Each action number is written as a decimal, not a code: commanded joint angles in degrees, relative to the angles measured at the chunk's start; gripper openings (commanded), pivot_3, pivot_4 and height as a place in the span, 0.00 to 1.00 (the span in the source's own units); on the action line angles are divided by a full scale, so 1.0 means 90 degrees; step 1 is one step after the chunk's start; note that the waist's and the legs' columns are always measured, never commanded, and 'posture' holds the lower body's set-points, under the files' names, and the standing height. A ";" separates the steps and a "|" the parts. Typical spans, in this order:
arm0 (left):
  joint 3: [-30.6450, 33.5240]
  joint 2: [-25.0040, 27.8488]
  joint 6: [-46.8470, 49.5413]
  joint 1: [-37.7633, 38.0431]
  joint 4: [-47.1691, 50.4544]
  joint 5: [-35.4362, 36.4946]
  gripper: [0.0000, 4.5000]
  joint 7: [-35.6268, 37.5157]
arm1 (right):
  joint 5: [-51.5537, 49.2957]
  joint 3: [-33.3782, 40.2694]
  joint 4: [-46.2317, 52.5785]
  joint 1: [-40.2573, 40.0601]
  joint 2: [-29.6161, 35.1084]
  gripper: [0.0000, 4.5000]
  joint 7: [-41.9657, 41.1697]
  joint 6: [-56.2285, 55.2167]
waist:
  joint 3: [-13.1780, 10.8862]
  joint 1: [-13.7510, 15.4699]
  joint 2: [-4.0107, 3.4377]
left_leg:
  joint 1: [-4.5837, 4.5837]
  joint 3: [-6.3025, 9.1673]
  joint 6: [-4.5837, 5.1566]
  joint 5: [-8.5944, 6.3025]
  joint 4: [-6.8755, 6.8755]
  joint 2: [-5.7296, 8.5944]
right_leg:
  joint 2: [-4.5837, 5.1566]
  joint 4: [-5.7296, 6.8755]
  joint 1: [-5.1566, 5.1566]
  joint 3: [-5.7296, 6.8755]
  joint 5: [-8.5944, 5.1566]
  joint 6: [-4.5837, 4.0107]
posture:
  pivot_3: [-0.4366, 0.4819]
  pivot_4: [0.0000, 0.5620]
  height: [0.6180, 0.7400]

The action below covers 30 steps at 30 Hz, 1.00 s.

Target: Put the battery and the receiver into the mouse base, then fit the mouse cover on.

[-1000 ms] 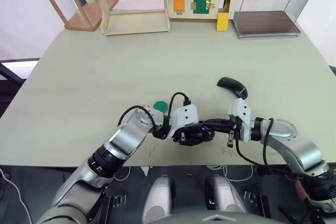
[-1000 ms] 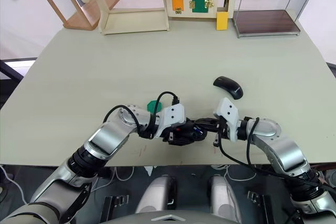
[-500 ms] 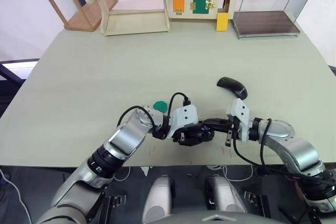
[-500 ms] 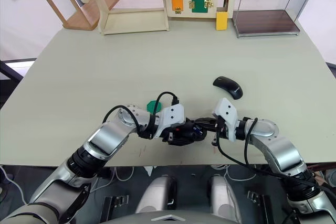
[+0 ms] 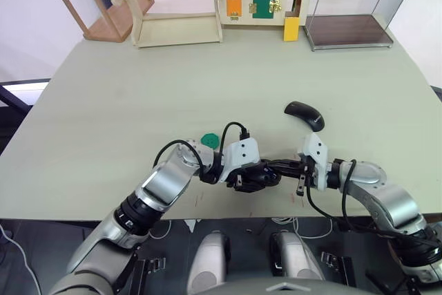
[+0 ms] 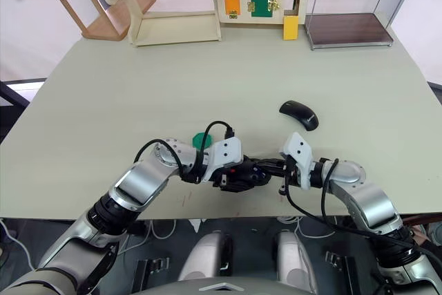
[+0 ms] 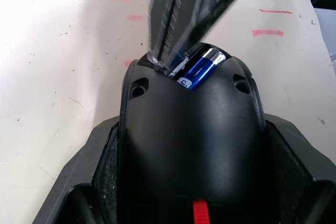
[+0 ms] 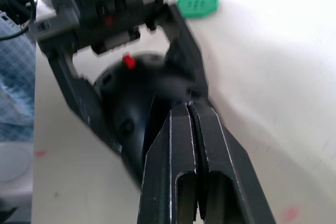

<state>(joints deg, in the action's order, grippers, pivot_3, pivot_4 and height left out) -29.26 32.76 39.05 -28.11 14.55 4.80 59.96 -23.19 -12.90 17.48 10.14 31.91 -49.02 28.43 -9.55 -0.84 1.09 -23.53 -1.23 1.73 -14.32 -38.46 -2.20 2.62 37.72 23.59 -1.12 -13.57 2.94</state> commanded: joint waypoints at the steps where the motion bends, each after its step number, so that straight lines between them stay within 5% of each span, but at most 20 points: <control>1: -0.0243 0.0144 0.0196 0.0244 -0.0214 -0.0021 0.65 0.0109 | -0.0017 0.0007 0.0108 -0.0082 -0.0009 0.01 -0.0034 0.0054 | 0.0002 0.0001 0.0002 | 0.0000 0.0000 0.0000 0.0000 0.0000 0.0000 | 0.0000 0.0000 0.0000 0.0000 0.0000 0.0000 | 0.48 0.27 1.00; 30: -0.0232 0.0112 0.0209 0.0170 -0.0275 -0.0036 0.65 0.0068 | 0.0539 -0.0531 -0.0416 -0.0074 -0.0033 0.01 0.0297 0.0739 | 0.0097 -0.0016 0.0026 | 0.0089 -0.0003 0.0000 -0.0001 0.0015 -0.0011 | -0.0014 0.0015 -0.0051 -0.0028 -0.0037 -0.0012 | 0.48 0.27 1.00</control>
<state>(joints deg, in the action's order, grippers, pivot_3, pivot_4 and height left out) -29.59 32.93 39.13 -28.04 13.83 4.52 59.68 -20.10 -15.98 16.87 11.24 31.25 -47.06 32.28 -8.67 -0.99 1.33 -22.73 -1.26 1.74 -14.32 -38.32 -2.30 2.49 37.85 23.13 -1.38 -13.90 2.83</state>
